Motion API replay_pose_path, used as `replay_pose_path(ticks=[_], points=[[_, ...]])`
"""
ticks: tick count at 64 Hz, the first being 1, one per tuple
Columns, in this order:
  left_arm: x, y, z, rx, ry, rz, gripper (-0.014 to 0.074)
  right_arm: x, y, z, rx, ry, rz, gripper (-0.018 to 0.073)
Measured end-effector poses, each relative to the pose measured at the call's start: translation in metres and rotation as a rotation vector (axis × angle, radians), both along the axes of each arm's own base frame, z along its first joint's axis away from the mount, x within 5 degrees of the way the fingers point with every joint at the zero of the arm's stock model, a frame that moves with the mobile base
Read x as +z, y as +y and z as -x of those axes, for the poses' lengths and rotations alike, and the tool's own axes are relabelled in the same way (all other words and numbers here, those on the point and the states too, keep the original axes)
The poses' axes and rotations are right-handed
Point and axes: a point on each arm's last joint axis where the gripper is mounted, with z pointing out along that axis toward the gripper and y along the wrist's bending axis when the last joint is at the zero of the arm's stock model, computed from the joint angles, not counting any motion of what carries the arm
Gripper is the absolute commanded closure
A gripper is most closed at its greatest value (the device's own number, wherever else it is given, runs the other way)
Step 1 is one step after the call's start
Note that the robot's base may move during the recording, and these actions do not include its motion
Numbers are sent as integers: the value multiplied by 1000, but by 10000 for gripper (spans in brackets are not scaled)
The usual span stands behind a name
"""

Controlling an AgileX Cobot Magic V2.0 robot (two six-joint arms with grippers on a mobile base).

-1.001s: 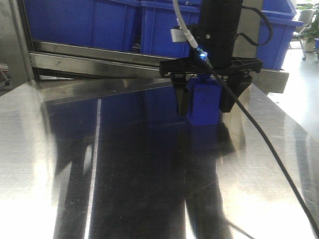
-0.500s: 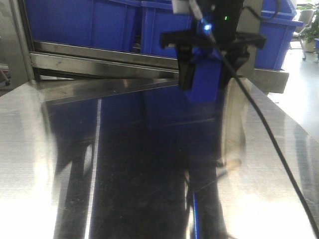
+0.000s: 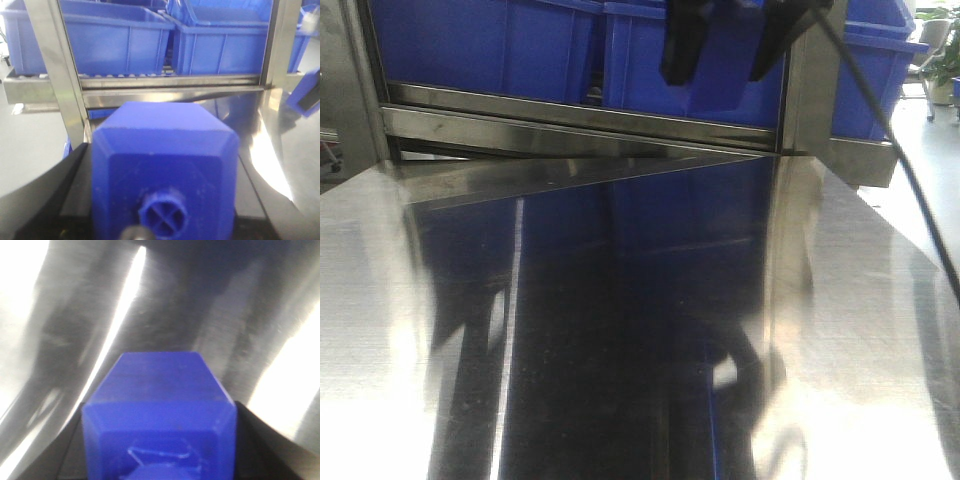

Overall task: Pick and sort blue part to right shelf
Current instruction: 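Hold both blue parts and retract both arms from the table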

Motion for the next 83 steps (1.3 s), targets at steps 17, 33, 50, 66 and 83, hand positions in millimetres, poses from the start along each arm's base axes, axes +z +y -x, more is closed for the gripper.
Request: replay_pose_path(ticks=[17, 33, 50, 66, 83], points=[[-4, 1, 7, -1, -10, 2, 328, 5, -22, 58, 76, -138, -47, 258], [-4, 1, 7, -1, -7, 1, 299, -6, -63, 124, 94, -243, -86, 258], [-4, 1, 7, -1, -5, 1, 291, -17, -112, 201, 94, -420, -181, 258], [-4, 1, 7, -1, -5, 1, 292, -26, -149, 258, 87, -610, -278, 258], [-4, 1, 7, -1, -5, 1, 293, -25, -165, 282, 84, -727, -322, 258]])
